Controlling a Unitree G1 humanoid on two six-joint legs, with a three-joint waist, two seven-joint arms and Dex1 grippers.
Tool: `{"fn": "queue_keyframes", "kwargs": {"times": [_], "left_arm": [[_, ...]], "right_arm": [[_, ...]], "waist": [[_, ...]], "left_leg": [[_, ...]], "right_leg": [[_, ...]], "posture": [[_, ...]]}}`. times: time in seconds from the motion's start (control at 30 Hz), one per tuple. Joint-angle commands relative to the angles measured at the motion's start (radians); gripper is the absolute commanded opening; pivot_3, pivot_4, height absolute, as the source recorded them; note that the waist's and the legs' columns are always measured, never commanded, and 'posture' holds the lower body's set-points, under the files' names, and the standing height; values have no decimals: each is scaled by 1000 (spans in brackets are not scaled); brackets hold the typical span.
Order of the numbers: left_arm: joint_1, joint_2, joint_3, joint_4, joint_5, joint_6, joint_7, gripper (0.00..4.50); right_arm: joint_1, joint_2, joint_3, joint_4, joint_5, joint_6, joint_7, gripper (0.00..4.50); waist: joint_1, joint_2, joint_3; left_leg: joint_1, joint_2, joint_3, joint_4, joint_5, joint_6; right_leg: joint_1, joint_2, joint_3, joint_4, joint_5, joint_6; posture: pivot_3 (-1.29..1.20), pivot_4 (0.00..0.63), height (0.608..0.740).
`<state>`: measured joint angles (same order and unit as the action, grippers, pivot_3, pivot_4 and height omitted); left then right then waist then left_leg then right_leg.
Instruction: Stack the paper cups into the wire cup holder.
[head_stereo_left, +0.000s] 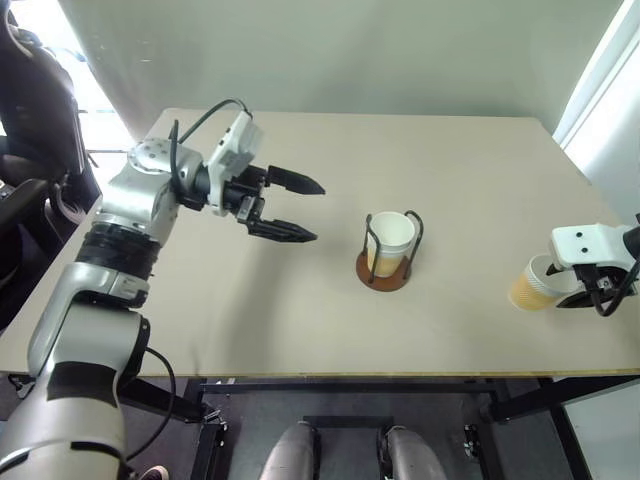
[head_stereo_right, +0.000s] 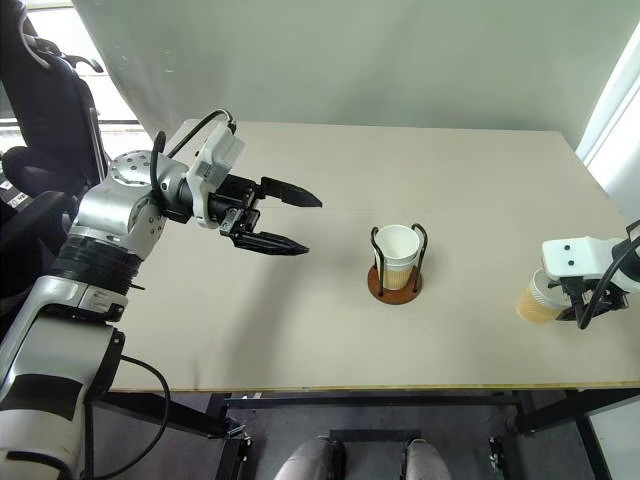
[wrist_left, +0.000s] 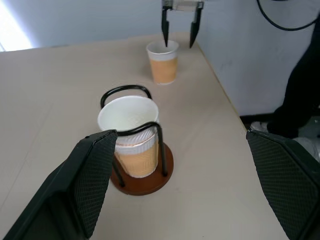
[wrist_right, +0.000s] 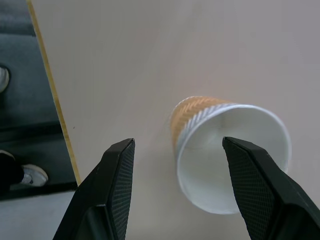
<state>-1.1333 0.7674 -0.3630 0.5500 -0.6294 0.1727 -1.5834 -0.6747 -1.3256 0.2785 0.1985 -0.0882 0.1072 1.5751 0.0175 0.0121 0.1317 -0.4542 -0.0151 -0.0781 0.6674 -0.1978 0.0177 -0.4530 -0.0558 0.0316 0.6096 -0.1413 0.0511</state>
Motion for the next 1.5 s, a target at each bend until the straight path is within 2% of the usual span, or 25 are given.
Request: {"fn": "queue_keyframes", "kwargs": {"times": [0.03, 0.7, 0.8, 1.0, 1.03, 1.5], "left_arm": [[-35, 24, 6, -37, -17, -16, -31, 4455], [-16, 76, -3, 18, -20, -102, -31, 4455], [-12, 90, -23, 28, -23, -123, -31, 4455], [-24, 101, -64, 69, -32, -163, -31, 4455], [-25, 100, -68, 68, -35, -166, -31, 4455], [-39, 76, -130, 167, -20, -260, -31, 4455]], "right_arm": [[-4, -1, -39, 7, -21, -20, -17, 2817], [-29, 119, 22, 136, -199, -163, -62, 2817], [-33, 123, 18, 140, -208, -169, -54, 2294], [-58, 124, 15, 150, -224, -183, -38, 164], [-58, 123, 14, 148, -224, -183, -36, 21], [-122, 124, -18, 10, -175, -127, 36, 21]], "waist": [[-1, 0, 0], [-4, 0, 0], [-4, 0, 0], [-4, 0, 0], [-4, 0, 0], [-6, 0, 0]], "left_leg": [[0, 0, 0, 0, 0, 0], [0, 0, 0, -1, 0, 0], [0, 0, 0, -1, 0, 0], [0, 0, -1, -1, 0, 0], [0, 0, -1, -1, 0, -1], [0, 0, -1, -2, -1, -1]], "right_leg": [[0, 0, 0, 0, 0, 0], [0, 0, 0, 0, 0, 0], [0, 0, 0, 0, 0, 0], [0, 0, 0, 0, 0, -1], [0, 0, 0, 0, 0, -1], [-1, 0, 0, -1, -1, -2]], "posture": [[0, 150, 740], [0, 150, 740], [0, 150, 740], [0, 150, 740], [0, 150, 740], [0, 150, 740]]}}
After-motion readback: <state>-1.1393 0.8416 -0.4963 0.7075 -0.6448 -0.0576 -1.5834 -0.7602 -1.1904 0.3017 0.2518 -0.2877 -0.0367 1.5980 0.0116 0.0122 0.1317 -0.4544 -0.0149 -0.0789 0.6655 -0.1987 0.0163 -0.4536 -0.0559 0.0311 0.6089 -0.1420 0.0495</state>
